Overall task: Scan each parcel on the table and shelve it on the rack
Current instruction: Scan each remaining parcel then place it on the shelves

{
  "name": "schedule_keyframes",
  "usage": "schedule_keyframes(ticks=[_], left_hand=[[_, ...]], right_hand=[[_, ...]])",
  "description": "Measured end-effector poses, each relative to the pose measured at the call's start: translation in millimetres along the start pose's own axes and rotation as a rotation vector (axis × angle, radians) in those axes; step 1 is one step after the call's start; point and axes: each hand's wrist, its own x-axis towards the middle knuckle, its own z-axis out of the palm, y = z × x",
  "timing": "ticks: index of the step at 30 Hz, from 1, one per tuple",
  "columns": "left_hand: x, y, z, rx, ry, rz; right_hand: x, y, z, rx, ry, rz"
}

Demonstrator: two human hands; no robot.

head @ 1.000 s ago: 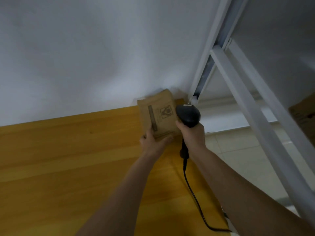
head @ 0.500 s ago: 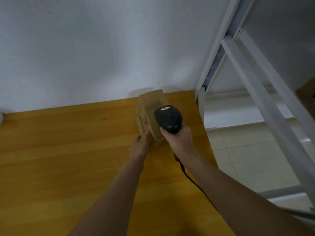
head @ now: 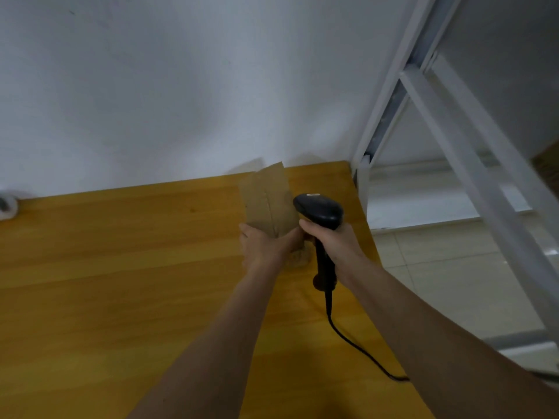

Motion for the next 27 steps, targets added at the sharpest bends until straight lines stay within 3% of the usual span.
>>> schedule_keyframes(ticks=[3,7,14,18,27], left_hand=[[0.5,-4.0,-5.1,-0.119,-0.084,-0.02],[-8.2,-21.2,-13.3,-0.292,-0.32,-0.043],[-7.2,-41.0,-38.3,-0.347,-0.551,-0.288],[-13.9,-41.9,-49.0,-0.541,-0.563,-0.256],[-25.5,-2.3,-94.1,-0.707,-0.477,-0.051]], right_hand=[[-12.8,-1.5,-5.3,-0.005,-0.036,-0.069],[-26.0,-1.1,-10.7,-0.025,-0.077,-0.067],[-38.7,2.2,-16.0,0.092,-0.062,0.032],[-53.4,-9.9,-17.2,0.052,-0.083,-0.063],[-110.3,-41.0,-20.8,-0.159,-0.175,-0.302]])
